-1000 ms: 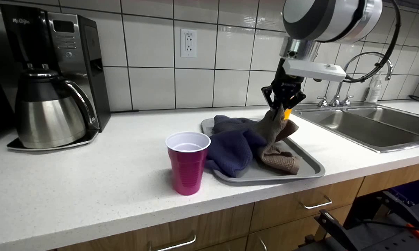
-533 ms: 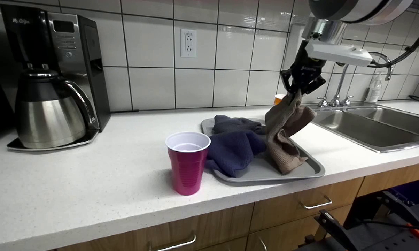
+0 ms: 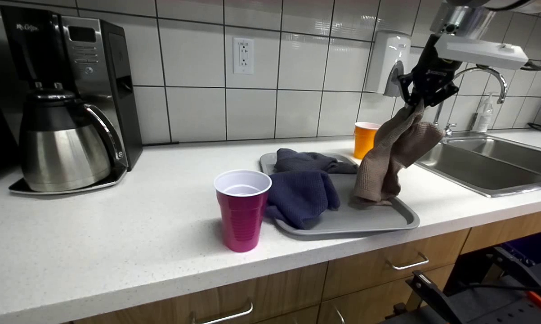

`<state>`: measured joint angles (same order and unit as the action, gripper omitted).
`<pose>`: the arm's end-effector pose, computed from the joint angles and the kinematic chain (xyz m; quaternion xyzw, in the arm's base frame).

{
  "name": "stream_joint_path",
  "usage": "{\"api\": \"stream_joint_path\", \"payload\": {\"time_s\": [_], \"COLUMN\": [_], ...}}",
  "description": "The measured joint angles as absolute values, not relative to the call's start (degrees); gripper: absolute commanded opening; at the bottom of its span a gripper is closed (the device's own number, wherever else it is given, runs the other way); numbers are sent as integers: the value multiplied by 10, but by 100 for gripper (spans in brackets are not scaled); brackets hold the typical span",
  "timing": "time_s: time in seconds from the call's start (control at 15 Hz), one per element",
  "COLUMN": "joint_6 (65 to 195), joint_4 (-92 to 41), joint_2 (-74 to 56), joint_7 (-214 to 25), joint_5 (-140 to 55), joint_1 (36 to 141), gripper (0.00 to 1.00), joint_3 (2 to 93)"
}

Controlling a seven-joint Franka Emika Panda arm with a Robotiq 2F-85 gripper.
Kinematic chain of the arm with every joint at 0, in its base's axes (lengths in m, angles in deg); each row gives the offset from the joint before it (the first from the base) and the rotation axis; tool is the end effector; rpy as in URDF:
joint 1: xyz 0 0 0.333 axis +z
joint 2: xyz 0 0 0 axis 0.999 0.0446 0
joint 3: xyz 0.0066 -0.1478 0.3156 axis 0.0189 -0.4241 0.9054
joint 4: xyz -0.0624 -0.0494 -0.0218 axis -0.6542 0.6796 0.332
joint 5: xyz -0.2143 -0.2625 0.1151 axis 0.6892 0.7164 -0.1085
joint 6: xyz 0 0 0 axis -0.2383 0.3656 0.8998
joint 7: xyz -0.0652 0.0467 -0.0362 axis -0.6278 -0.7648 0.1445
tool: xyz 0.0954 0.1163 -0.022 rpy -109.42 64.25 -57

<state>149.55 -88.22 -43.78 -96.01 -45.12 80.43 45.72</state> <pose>0.3864 -0.0867 0.3745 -0.9748 0.1605 -0.1547 0.0063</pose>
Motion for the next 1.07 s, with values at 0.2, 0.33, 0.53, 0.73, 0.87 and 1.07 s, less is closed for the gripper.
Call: {"api": "stream_joint_path", "payload": {"time_s": [0.2,0.33,0.53,0.73,0.87,1.07], "joint_6": [1495,1495,1495,1495,1495,1495], "joint_4": [-883,-883,-883,-883,-883,-883], "joint_2": [-446,-448,-449,-449,-449,-448], "joint_7": [-951,-949,-948,-944,-940,-935], "joint_5": [-445,-438,-429,-426,-426,-426], "joint_1": [783,770,753,738,732,728], "gripper": [1,1,1,1,1,1], "joint_3": [444,437,427,418,409,395]}}
